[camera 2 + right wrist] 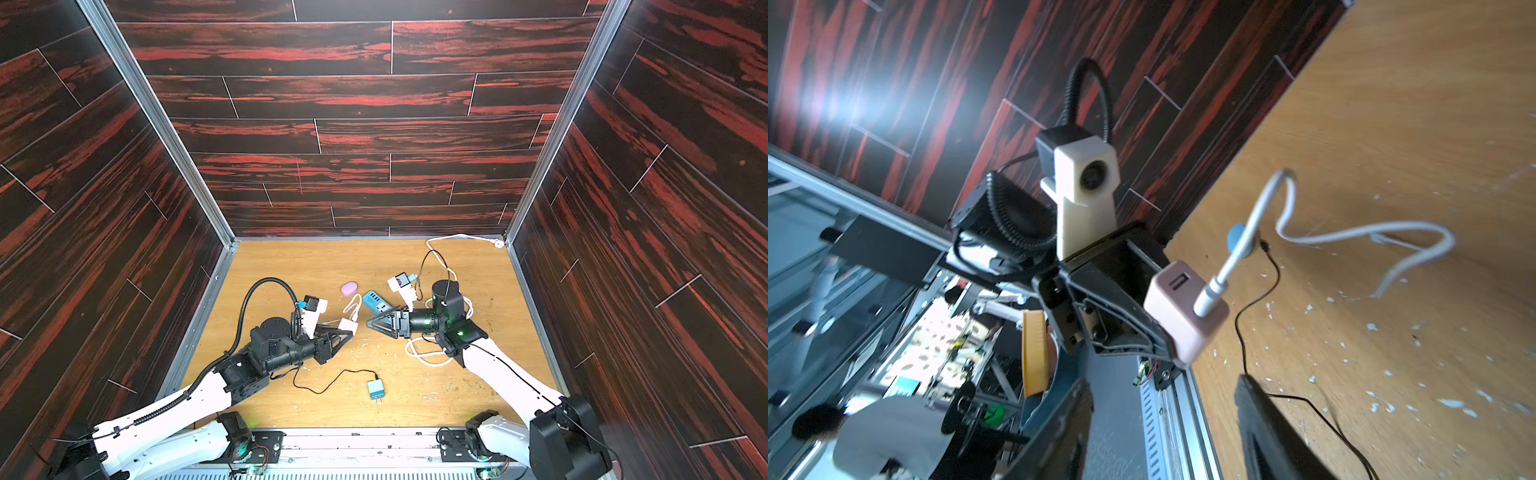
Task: Charge the bluetooth headset
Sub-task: Pick up the plug from the center of the board.
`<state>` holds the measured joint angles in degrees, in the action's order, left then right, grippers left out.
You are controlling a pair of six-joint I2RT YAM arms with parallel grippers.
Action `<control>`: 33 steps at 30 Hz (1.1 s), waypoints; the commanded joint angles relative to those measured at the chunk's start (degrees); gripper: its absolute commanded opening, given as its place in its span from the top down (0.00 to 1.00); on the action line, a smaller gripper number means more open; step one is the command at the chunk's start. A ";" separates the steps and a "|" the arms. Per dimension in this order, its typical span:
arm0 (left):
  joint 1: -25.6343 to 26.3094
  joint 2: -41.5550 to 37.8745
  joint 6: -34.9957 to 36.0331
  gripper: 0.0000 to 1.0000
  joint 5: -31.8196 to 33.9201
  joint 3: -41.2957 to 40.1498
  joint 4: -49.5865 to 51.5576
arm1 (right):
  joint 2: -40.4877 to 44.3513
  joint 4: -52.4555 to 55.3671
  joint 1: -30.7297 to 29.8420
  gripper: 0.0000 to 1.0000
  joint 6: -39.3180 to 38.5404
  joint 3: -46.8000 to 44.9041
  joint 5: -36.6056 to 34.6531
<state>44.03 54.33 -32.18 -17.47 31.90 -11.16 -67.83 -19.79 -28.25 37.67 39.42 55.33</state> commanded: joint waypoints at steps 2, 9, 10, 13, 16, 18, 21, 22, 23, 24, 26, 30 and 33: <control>-0.65 -0.89 -0.40 0.97 -6.32 0.69 -2.87 | -0.63 -8.12 -0.10 0.37 0.65 -1.14 6.30; -1.05 -0.41 -1.61 0.97 -8.19 0.79 -4.62 | -1.31 -8.07 -1.05 0.31 -1.01 -1.12 6.54; -1.06 -0.21 -1.97 0.97 -8.69 0.75 -5.09 | -1.65 -7.98 -1.47 0.31 -1.32 -0.94 6.43; -1.16 0.49 -3.02 0.97 -9.85 0.79 -6.58 | -2.54 -5.83 -2.89 0.30 -3.40 0.25 6.13; -1.15 1.02 -3.65 0.97 -10.80 1.11 -7.15 | -2.68 -5.53 -3.72 0.30 -3.84 0.82 6.28; -1.14 1.21 -4.22 0.97 -11.47 1.06 -7.80 | -2.31 -5.85 -3.70 0.31 -3.66 0.83 6.36; -1.14 1.46 -4.62 0.97 -11.96 1.06 -7.96 | -1.61 -7.02 -3.79 0.33 -3.05 0.66 7.22; -1.14 1.48 -4.77 0.97 -12.13 1.01 -8.08 | -1.38 -7.44 -3.92 0.34 -2.68 0.57 7.65; -1.14 1.57 -4.94 0.97 -12.36 1.06 -8.39 | -1.28 -7.62 -4.06 0.34 -2.54 0.57 7.92; -1.14 1.66 -5.27 0.97 -12.62 1.06 -8.85 | -1.16 -7.63 -4.24 0.34 -2.65 0.57 8.03; -1.14 2.04 -5.76 0.97 -13.39 1.15 -9.71 | -1.03 -7.35 -4.50 0.33 -2.91 0.74 8.14; -1.14 3.53 -6.57 0.97 -15.64 1.99 -10.06 | -1.19 -6.97 -4.79 0.31 -3.57 1.22 7.19; -1.14 4.88 -6.83 0.97 -17.54 2.72 -9.79 | -1.58 -7.09 -4.88 0.31 -3.57 1.87 7.07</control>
<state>43.03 58.26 -38.59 -32.36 32.60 -19.62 -69.87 -25.78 -32.51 34.87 39.00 60.90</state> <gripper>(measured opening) 0.313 0.691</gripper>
